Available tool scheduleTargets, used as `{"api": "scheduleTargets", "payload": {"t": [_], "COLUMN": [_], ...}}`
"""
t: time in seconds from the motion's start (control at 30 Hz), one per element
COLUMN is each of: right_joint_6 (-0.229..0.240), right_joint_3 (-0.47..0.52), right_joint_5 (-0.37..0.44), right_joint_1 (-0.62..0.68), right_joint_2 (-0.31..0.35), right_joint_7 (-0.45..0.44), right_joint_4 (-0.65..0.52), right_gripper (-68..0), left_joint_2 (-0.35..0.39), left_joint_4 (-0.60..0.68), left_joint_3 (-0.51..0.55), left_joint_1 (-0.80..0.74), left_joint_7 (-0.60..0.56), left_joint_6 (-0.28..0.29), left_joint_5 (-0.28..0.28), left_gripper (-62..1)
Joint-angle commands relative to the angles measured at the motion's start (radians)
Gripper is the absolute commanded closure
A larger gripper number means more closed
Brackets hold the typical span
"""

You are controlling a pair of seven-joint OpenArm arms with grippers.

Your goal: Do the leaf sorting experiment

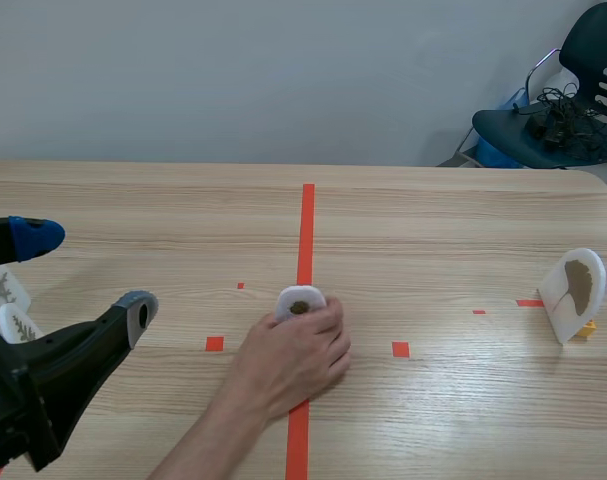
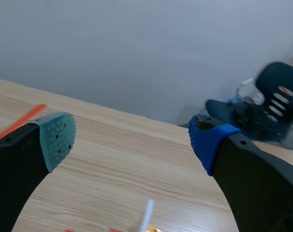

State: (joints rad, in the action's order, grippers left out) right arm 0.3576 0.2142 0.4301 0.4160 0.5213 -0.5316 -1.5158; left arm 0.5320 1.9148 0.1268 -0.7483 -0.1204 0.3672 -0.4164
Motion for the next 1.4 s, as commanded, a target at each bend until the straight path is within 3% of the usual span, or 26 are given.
{"api": "scheduleTargets", "payload": {"t": [0.0, 0.07, 0.1, 0.17, 0.3, 0.4, 0.6, 0.77, 0.97, 1.1, 1.23, 1.37], "right_joint_6": [0.089, 0.223, 0.258, 0.264, 0.263, 0.256, 0.102, 0.024, -0.010, -0.039, -0.108, -0.116], "right_joint_3": [-0.006, -0.006, -0.012, -0.036, -0.119, -0.200, -0.372, -0.512, -0.652, -0.710, -0.757, -0.792], "right_joint_5": [0.006, 0.000, -0.010, -0.035, -0.040, -0.045, -0.133, -0.216, -0.236, -0.305, -0.320, -0.323], "right_joint_1": [-0.004, -0.001, -0.004, -0.018, -0.031, -0.051, -0.114, -0.213, -0.357, -0.428, -0.471, -0.489], "right_joint_2": [-0.005, -0.020, -0.029, -0.043, -0.051, -0.051, -0.089, -0.159, -0.265, -0.328, -0.377, -0.405], "right_joint_7": [0.006, 0.045, 0.065, 0.096, 0.150, 0.196, 0.238, 0.258, 0.230, 0.173, 0.159, 0.160], "right_joint_4": [-0.029, -0.068, -0.080, -0.082, -0.081, -0.081, -0.073, 0.014, 0.280, 0.423, 0.500, 0.529], "right_gripper": [-47.9, -47.9, -47.9, -50.4, -67.9, -67.9, -67.9, -67.9, -67.9, -67.9, -67.9, -65.4], "left_joint_2": [-0.005, -0.005, -0.005, -0.005, -0.005, -0.005, -0.005, -0.005, -0.005, -0.005, -0.005, -0.005], "left_joint_4": [0.010, 0.010, 0.010, 0.010, 0.010, 0.010, 0.010, 0.010, 0.010, 0.010, 0.010, 0.010], "left_joint_3": [-0.005, -0.005, -0.005, -0.005, -0.005, -0.005, -0.005, -0.005, -0.005, -0.005, -0.005, -0.005], "left_joint_1": [0.003, 0.003, 0.003, 0.003, 0.003, 0.003, 0.003, 0.003, 0.003, 0.003, 0.004, 0.004], "left_joint_7": [-0.011, -0.011, -0.011, -0.011, -0.011, -0.011, -0.011, -0.011, -0.011, -0.011, -0.012, -0.014], "left_joint_6": [-0.005, -0.005, -0.005, -0.005, -0.005, -0.005, -0.005, -0.005, -0.005, -0.005, -0.005, -0.005], "left_joint_5": [-0.007, -0.007, -0.007, -0.007, -0.007, -0.007, -0.007, -0.007, -0.007, -0.007, -0.007, -0.007], "left_gripper": [-62.3, -62.3, -62.3, -62.3, -62.3, -62.3, -62.3, -62.3, -62.3, -62.3, -62.3, -62.3]}}
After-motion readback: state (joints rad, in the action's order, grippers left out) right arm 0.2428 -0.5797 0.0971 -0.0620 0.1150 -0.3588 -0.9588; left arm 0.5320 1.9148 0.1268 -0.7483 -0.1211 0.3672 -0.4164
